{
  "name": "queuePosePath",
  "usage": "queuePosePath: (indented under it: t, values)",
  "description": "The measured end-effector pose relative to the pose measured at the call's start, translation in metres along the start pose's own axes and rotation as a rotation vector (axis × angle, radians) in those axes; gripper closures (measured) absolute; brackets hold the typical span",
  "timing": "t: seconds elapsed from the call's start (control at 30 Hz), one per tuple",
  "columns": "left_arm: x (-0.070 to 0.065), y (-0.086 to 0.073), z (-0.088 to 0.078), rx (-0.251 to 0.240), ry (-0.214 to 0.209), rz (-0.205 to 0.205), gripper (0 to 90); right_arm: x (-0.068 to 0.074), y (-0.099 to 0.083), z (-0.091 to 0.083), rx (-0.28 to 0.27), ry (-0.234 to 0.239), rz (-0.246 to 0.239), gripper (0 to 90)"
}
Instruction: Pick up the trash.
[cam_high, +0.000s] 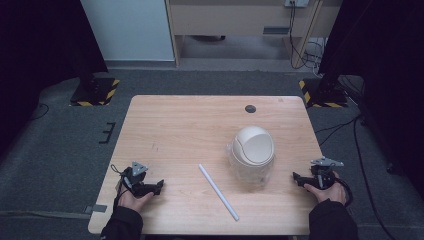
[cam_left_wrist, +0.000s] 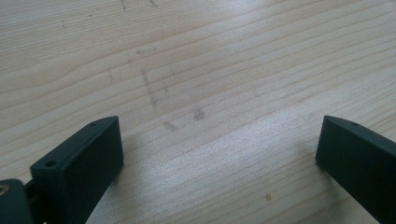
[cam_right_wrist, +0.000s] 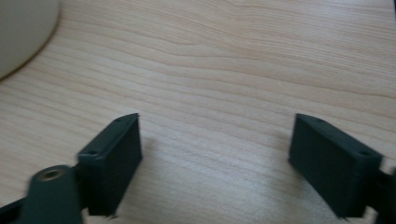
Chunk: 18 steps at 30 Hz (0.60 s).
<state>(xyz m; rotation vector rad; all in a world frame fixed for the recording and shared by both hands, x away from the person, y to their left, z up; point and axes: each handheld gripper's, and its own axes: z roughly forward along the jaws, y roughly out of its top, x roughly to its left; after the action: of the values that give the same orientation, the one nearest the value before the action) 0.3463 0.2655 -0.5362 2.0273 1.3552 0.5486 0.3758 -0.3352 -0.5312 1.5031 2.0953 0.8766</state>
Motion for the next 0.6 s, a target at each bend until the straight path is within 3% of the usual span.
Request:
queuePosePath:
  t: [0.1,0.17,0.2,0.33,0.4,0.47,0.6]
  values:
    - [0.0,0.0,0.0,0.0,0.001,-0.001,0.6,0.0,0.004,-0.005,-0.012,0.011,0.011,21.8]
    - [0.0,0.0,0.0,-0.001,0.002,-0.002,0.6,0.001,0.011,-0.014,-0.089,0.021,0.018,22.4]
    - [0.0,0.0,0.0,-0.001,0.002,-0.003,0.6,0.001,0.011,-0.014,-0.089,0.021,0.018,22.4]
    - [-0.001,0.0,0.0,-0.001,0.005,-0.005,0.4,0.003,0.02,-0.027,-0.199,0.038,0.042,21.4]
    - [-0.001,0.0,0.0,0.001,0.003,-0.003,0.4,0.003,0.022,-0.029,-0.224,0.04,0.045,21.4]
    - [-0.001,0.0,0.0,0.003,0.002,-0.001,0.0,0.005,0.03,-0.037,-0.306,0.042,0.046,20.8]
    - [-0.002,0.0,0.0,0.003,0.003,-0.002,0.0,0.008,0.037,-0.043,-0.357,0.055,0.042,22.1]
